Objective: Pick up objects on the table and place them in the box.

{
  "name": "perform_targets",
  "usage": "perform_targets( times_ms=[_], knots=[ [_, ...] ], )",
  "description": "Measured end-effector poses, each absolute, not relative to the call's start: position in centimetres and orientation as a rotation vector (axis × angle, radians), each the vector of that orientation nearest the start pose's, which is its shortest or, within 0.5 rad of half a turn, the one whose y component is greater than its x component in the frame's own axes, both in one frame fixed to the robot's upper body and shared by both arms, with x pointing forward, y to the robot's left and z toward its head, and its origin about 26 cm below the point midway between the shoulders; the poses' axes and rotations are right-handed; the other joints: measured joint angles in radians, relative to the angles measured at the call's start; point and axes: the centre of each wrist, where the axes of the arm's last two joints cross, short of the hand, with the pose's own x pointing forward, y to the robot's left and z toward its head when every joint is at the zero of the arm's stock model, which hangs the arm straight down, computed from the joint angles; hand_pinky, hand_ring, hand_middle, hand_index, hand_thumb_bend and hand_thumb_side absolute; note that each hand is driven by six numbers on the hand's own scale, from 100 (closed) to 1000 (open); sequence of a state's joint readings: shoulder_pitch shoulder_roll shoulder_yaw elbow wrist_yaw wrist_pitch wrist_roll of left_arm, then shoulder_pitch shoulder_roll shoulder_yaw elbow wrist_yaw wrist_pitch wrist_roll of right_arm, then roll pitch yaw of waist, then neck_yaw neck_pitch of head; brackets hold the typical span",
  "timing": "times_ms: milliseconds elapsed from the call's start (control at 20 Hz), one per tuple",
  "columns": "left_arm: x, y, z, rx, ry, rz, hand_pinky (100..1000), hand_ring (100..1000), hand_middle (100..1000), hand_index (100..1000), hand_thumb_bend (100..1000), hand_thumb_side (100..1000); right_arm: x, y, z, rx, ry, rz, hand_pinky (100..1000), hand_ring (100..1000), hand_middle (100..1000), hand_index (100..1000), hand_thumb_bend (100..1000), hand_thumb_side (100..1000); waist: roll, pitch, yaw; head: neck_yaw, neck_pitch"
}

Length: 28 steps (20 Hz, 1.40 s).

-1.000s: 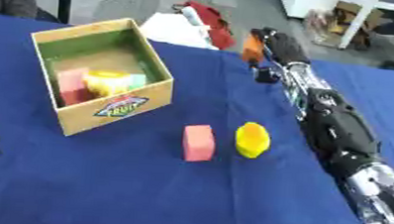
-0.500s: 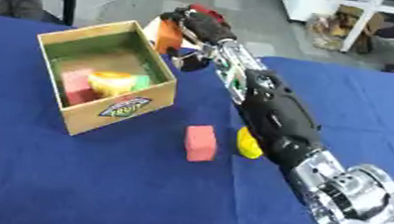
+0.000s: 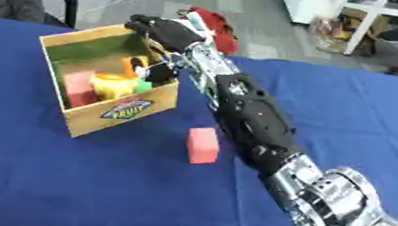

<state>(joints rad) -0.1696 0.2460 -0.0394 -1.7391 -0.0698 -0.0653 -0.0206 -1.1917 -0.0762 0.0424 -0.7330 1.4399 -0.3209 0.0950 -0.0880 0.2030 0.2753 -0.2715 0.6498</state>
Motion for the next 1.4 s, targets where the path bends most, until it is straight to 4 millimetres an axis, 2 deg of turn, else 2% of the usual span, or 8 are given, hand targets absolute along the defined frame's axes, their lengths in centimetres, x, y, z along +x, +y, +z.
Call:
perform_targets(
  times_ms=[200, 300, 500, 550, 750, 1000, 1200, 1400],
  knots=[
    [31.0, 26.7, 8.8, 0.166, -1.937, -0.352, 691, 571, 582, 767, 100, 742, 49.9, -11.8, 22.5, 1.405, 2.274, -2.327, 870, 959, 1000, 1000, 100, 417, 0.000, -0.009, -0.029, 0.008, 0.007],
    [30.8, 26.9, 8.5, 0.174, -1.929, -0.342, 691, 571, 582, 767, 100, 745, 49.7, -13.3, 23.0, 1.291, 2.310, -2.318, 867, 934, 986, 1000, 100, 353, 0.000, -0.015, -0.053, 0.019, 0.010],
    [30.5, 27.4, 8.2, 0.194, -1.917, -0.321, 691, 571, 582, 767, 100, 749, 48.6, -17.5, 24.0, 1.043, 2.378, -2.295, 867, 917, 971, 1000, 100, 127, 0.000, -0.017, -0.108, 0.045, 0.023],
    [30.5, 27.5, 8.1, 0.198, -1.915, -0.317, 691, 571, 582, 767, 100, 749, 48.1, -18.7, 24.2, 0.995, 2.381, -2.299, 868, 917, 971, 1000, 100, 111, 0.000, -0.017, -0.120, 0.050, 0.026],
    [30.4, 27.6, 8.1, 0.207, -1.911, -0.309, 691, 571, 582, 767, 100, 751, 45.5, -23.0, 23.6, 0.818, 2.378, -2.401, 875, 920, 967, 1000, 100, 100, 0.000, -0.017, -0.154, 0.067, 0.028],
    [30.3, 27.8, 7.9, 0.221, -1.907, -0.301, 691, 571, 582, 767, 100, 750, 42.1, -27.4, 21.0, 0.670, 2.360, -2.637, 881, 931, 966, 1000, 100, 100, 0.000, -0.021, -0.177, 0.077, 0.035],
    [30.2, 27.9, 7.9, 0.225, -1.905, -0.298, 691, 571, 582, 767, 100, 751, 40.6, -28.7, 19.2, 0.631, 2.351, -2.786, 880, 939, 968, 1000, 100, 100, 0.000, -0.025, -0.182, 0.078, 0.036],
    [30.2, 27.9, 7.8, 0.226, -1.902, -0.297, 691, 571, 584, 767, 100, 749, 40.2, -28.9, 18.2, 0.631, 2.299, -2.879, 879, 944, 966, 1000, 100, 100, 0.000, -0.028, -0.183, 0.079, 0.036]
  ],
)
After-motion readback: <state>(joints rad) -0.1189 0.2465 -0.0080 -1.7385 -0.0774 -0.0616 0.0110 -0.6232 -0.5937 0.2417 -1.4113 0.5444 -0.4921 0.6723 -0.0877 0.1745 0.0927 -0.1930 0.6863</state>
